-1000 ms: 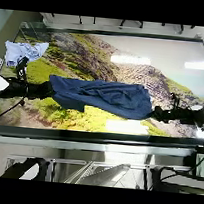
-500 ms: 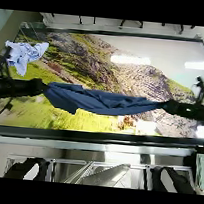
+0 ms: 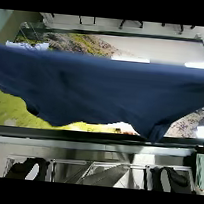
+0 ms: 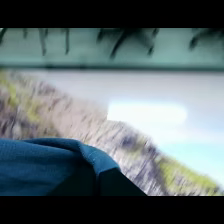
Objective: Fold the shirts.
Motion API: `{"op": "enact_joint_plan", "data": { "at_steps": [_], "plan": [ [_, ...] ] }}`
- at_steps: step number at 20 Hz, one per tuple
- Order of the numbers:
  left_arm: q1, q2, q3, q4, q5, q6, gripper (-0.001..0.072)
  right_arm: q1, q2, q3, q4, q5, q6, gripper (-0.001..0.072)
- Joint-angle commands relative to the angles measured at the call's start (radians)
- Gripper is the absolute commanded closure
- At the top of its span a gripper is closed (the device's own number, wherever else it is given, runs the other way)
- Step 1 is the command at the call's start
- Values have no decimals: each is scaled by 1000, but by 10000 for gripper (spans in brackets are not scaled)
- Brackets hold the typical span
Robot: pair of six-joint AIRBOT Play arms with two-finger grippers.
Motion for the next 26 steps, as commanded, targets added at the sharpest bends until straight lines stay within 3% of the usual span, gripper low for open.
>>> {"op": "enact_joint_plan", "data": {
  "at_steps": [1,4,7,13,16,21,26],
  "plan": [
    [1,-85,343,54,-181,-6,692,14,-49,289,-142,37,17,696],
    [1,-153,537,50,-254,-10,692,36,-77,442,-191,43,16,696],
    [1,-135,530,58,-227,-16,693,36,-83,529,-239,43,17,696],
    [1,-70,-59,77,11,11,692,36,-222,377,-243,94,85,696],
    [-39,-208,-188,79,29,35,692,36,-325,154,-242,82,122,695],
    [-188,-549,-233,132,196,48,692,36,-593,-104,-216,-106,116,696],
    [-249,-883,-40,141,196,48,692,39,-895,-101,-76,-296,-40,695]
  ]
}}
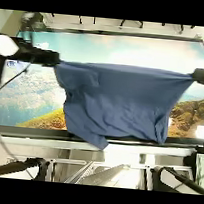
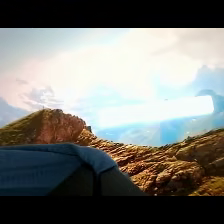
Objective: Fold the shirts.
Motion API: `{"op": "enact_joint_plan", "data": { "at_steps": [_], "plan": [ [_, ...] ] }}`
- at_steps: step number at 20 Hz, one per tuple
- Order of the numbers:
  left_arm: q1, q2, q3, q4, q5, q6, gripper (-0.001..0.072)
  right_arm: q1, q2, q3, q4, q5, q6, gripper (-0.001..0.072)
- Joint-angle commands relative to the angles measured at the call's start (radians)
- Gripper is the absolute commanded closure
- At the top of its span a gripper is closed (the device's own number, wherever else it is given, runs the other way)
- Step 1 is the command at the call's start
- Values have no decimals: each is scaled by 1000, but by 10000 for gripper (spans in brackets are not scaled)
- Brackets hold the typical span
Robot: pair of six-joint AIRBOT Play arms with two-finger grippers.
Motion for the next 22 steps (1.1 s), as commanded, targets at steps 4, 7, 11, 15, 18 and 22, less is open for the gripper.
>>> {"op": "enact_joint_plan", "data": {
  "at_steps": [4,7,11,15,18,22],
  "plan": [
    [-35,-291,248,48,-23,-5,692,2,-216,-23,133,-307,-94,695],
    [-35,-324,322,56,-45,-2,692,2,-215,-23,137,-413,-93,695],
    [-42,-324,298,57,-84,0,692,2,-222,-23,134,-415,-101,695],
    [-42,-324,176,56,-136,9,692,-2,-222,-23,94,-266,-92,695],
    [-42,-324,79,55,-134,9,692,-4,-230,-23,-50,-162,24,695],
    [-41,-324,-11,55,-125,9,692,-13,-283,-24,-61,-6,36,695]
  ]
}}
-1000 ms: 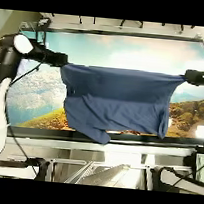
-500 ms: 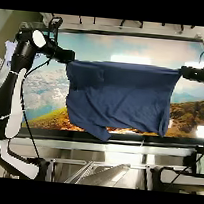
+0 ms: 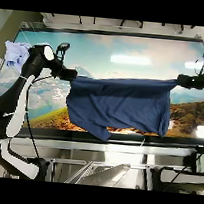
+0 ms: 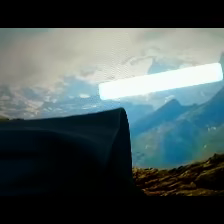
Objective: Fold the shirts.
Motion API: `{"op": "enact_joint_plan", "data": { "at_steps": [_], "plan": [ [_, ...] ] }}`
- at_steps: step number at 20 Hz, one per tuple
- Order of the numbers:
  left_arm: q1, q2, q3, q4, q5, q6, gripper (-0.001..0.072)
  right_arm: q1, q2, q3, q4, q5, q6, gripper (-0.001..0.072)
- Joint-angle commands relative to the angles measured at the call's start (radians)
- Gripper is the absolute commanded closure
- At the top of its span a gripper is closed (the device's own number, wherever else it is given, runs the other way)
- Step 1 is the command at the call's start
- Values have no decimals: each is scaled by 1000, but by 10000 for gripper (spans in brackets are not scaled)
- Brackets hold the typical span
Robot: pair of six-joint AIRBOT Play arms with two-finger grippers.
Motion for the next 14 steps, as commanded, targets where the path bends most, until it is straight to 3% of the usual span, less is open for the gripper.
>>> {"op": "enact_joint_plan", "data": {
  "at_steps": [1,10,11,12,13,14],
  "plan": [
    [1,0,-82,3,8,1,692,-4,-48,-1,-42,174,32,695],
    [0,0,-150,-7,76,1,691,-4,-119,-1,-46,288,84,694],
    [0,0,-150,-7,73,1,691,-4,-119,0,-45,294,84,656],
    [0,0,-150,-7,66,1,686,-5,-118,1,-45,309,84,358],
    [0,0,-149,-7,58,0,448,-6,-115,2,-39,324,85,-8],
    [0,3,-149,-7,49,-13,137,-8,-107,2,-34,341,85,13]
  ]
}}
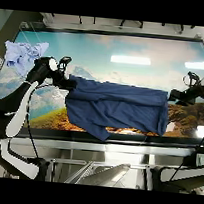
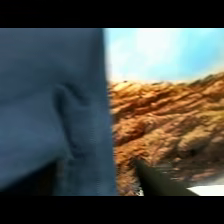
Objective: Fold the shirts.
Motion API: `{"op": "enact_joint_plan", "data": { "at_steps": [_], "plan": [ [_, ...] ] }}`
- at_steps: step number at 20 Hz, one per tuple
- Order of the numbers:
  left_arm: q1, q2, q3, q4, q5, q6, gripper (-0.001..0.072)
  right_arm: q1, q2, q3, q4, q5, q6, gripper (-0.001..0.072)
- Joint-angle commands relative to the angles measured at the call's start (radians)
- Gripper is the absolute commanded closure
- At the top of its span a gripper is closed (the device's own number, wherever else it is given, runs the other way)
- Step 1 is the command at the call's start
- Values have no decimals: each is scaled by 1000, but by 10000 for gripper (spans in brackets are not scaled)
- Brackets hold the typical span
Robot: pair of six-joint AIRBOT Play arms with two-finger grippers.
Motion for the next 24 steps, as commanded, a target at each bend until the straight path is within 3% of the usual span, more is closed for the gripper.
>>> {"op": "enact_joint_plan", "data": {
  "at_steps": [1,7,12,17,22,24],
  "plan": [
    [-1,11,-2,-11,-25,-29,19,-2,18,2,21,67,5,14],
    [6,137,-15,-47,-171,2,19,-16,147,-22,60,109,8,14],
    [141,372,-365,-207,-181,-47,20,-110,298,-260,206,68,-64,14],
    [132,587,-772,-265,-2,-104,20,-129,423,-422,259,25,-106,14],
    [123,619,-995,-546,221,-42,22,-129,452,-423,321,29,-117,14],
    [122,598,-1023,-607,253,-14,128,-129,462,-423,322,29,-117,14]
  ]
}}
